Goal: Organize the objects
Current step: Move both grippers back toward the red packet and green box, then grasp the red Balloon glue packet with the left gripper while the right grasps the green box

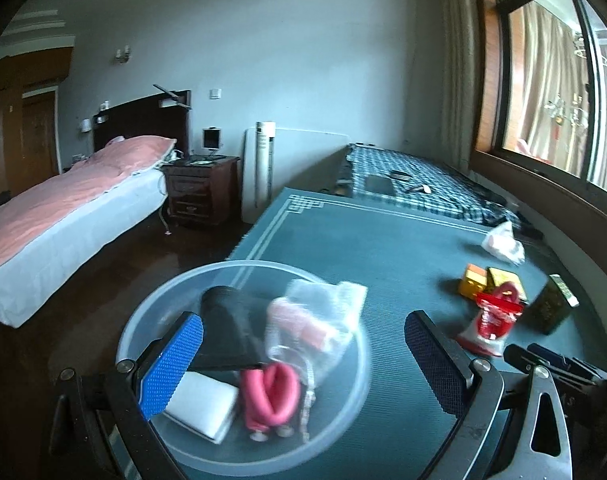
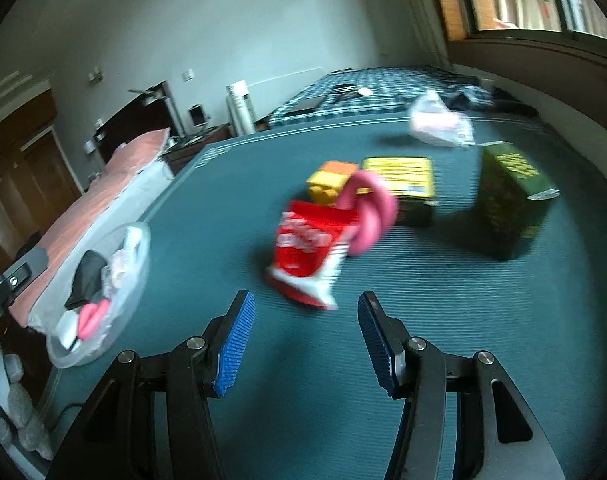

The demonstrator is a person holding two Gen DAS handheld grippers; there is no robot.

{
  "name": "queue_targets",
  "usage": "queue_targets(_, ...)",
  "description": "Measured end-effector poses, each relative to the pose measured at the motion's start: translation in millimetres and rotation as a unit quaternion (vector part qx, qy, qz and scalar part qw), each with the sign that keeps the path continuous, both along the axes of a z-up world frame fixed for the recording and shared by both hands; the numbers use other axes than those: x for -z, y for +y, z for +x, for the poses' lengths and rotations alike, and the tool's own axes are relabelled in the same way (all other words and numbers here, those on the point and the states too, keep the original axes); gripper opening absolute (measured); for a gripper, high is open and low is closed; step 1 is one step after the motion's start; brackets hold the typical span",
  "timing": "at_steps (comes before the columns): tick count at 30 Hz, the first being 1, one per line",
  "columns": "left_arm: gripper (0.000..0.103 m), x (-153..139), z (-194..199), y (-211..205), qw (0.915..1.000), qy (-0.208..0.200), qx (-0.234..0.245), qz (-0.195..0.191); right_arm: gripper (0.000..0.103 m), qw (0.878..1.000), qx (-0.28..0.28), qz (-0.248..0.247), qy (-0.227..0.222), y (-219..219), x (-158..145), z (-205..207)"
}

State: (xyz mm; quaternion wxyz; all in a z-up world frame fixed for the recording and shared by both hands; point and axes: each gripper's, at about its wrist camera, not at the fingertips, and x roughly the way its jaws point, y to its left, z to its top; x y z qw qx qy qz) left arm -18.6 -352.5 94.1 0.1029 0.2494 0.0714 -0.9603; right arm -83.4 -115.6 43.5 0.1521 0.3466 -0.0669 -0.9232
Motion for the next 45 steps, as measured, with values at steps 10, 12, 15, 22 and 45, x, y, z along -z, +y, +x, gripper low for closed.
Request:
queue_targets(10, 0.103, 6.0, -16.9, 48.8, 0.9985, -0.024, 0.049, -0.005, 0.056, 0.995, 0.096, 0.002, -0.012, 71.8, 4.6, -6.4)
queue_targets(12, 0.103, 7.3, -20.8, 58.0, 0.9976, -0.029, 0.062, -0.005, 0.059, 0.994, 0.11, -0.003, -0.014, 82.5, 4.1, -10.9)
queue_targets(15, 0.103, 9.2, -26.8, 71.0, 0.9963, -0.038, 0.077, -0.008, 0.06, 0.992, 0.123, -0.001, -0.012, 94.4, 3.9, -19.7)
queue_targets(22, 0.103, 19.0, -44.5, 98.4, 0.9917, -0.068, 0.108, -0.017, 0.062, 0.991, 0.132, 0.008, -0.008, 110.5, 1.8, -49.1)
queue_targets(45, 0.103, 63.3, -131.7, 159.5, 0.9725, -0.157, 0.17, -0.021, 0.062, 0.994, 0.11, -0.009, -0.018, 114.2, 13.1, -87.4)
